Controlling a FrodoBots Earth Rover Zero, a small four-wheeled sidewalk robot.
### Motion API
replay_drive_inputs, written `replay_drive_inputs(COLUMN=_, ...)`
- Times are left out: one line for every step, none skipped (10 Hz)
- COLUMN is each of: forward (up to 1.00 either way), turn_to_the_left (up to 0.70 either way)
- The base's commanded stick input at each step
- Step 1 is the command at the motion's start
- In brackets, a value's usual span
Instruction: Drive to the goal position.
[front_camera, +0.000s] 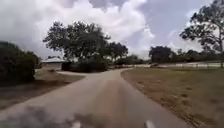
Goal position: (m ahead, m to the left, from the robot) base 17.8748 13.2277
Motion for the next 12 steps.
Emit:
replay_drive_inputs(forward=0.85, turn_to_the_left=0.0)
replay_drive_inputs(forward=0.85, turn_to_the_left=0.0)
replay_drive_inputs(forward=0.85, turn_to_the_left=0.0)
replay_drive_inputs(forward=0.85, turn_to_the_left=0.0)
replay_drive_inputs(forward=0.85, turn_to_the_left=0.0)
replay_drive_inputs(forward=0.85, turn_to_the_left=0.0)
replay_drive_inputs(forward=0.85, turn_to_the_left=0.0)
replay_drive_inputs(forward=0.85, turn_to_the_left=0.0)
replay_drive_inputs(forward=0.85, turn_to_the_left=0.0)
replay_drive_inputs(forward=0.85, turn_to_the_left=0.0)
replay_drive_inputs(forward=0.85, turn_to_the_left=0.0)
replay_drive_inputs(forward=0.85, turn_to_the_left=0.0)
